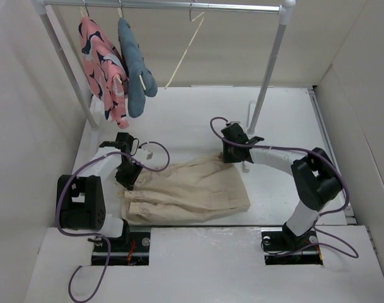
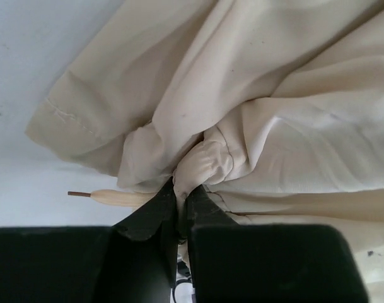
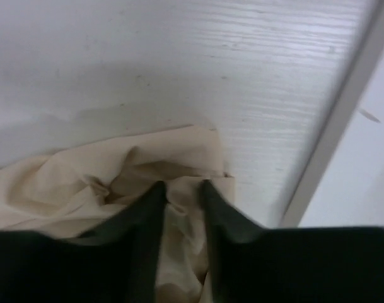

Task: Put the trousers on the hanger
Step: Fold the trousers at the center of the board, then pick up the hanger from the clothesline.

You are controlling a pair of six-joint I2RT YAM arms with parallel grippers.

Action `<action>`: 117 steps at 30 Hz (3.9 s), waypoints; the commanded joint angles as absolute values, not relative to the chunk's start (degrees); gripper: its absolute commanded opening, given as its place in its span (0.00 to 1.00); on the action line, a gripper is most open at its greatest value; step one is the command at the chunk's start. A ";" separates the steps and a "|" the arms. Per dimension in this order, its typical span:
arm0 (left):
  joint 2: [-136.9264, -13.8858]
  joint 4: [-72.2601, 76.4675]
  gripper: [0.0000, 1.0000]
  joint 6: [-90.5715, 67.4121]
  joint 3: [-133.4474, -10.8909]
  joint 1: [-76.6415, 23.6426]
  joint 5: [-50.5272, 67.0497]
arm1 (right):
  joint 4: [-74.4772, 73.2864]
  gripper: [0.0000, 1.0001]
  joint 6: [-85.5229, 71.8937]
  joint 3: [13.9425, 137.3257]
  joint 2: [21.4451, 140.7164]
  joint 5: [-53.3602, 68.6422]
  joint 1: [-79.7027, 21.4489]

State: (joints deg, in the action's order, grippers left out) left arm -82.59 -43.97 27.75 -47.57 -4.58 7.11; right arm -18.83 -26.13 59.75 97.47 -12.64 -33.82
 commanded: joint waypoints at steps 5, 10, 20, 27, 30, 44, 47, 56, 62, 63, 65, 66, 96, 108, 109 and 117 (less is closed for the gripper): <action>-77.62 -39.47 0.00 24.97 -48.68 -4.83 0.80 | -10.03 0.00 -24.86 61.61 94.76 -4.66 -31.21; -74.18 -38.67 0.00 27.41 -54.48 -4.83 -6.05 | -8.01 0.00 -33.47 59.95 88.52 -6.33 -25.24; -79.36 -32.97 0.00 31.03 -52.30 -5.36 -8.96 | -6.50 0.00 -41.13 61.34 95.88 -4.39 -22.85; -81.13 -34.71 0.72 28.04 -56.86 -4.14 -7.21 | -11.77 0.75 -30.69 69.17 96.87 -6.65 -26.36; -78.24 -39.80 0.83 28.04 -59.84 -1.86 -4.50 | -16.51 0.81 -27.87 68.56 91.16 -11.58 -31.45; -74.97 -44.23 0.87 30.51 -49.49 -1.32 0.09 | -25.05 0.81 -44.54 45.27 74.36 -13.97 -41.13; -75.76 -40.01 0.87 29.71 -48.78 -1.32 -0.53 | -23.39 0.83 -46.23 43.24 74.36 -13.45 -41.13; -75.76 -37.52 0.00 29.17 -48.25 -1.32 1.76 | -19.95 0.42 -46.85 40.43 82.70 -9.93 -39.99; -70.85 -48.24 0.00 33.66 -53.95 -0.71 1.76 | -20.74 0.00 -47.37 39.20 75.86 -9.40 -39.38; -70.84 -49.73 0.00 33.66 -55.44 -0.70 1.76 | -21.61 0.00 -47.37 39.20 74.72 -9.40 -39.38; -70.31 -53.60 0.00 34.28 -59.39 -0.70 2.28 | -22.50 0.00 -46.85 39.20 71.64 -9.40 -38.85; -70.31 -54.83 0.00 34.28 -60.28 -0.70 3.68 | -23.20 0.00 -46.85 39.20 70.85 -8.88 -38.85; -56.71 -34.27 0.74 30.59 -37.70 -17.75 0.35 | -35.25 0.86 -21.11 88.30 69.59 -13.37 -39.99; -52.73 -35.95 0.76 30.06 -39.73 -17.75 -1.49 | -13.63 0.93 -30.67 117.23 92.27 10.62 -32.34; -52.73 -35.95 0.76 30.06 -39.73 -17.75 -1.49 | -12.40 0.93 -31.37 120.47 94.11 11.42 -31.82; -52.73 -34.81 0.76 28.31 -38.58 -17.75 -1.49 | -8.88 0.91 -36.03 130.42 108.70 13.45 -30.76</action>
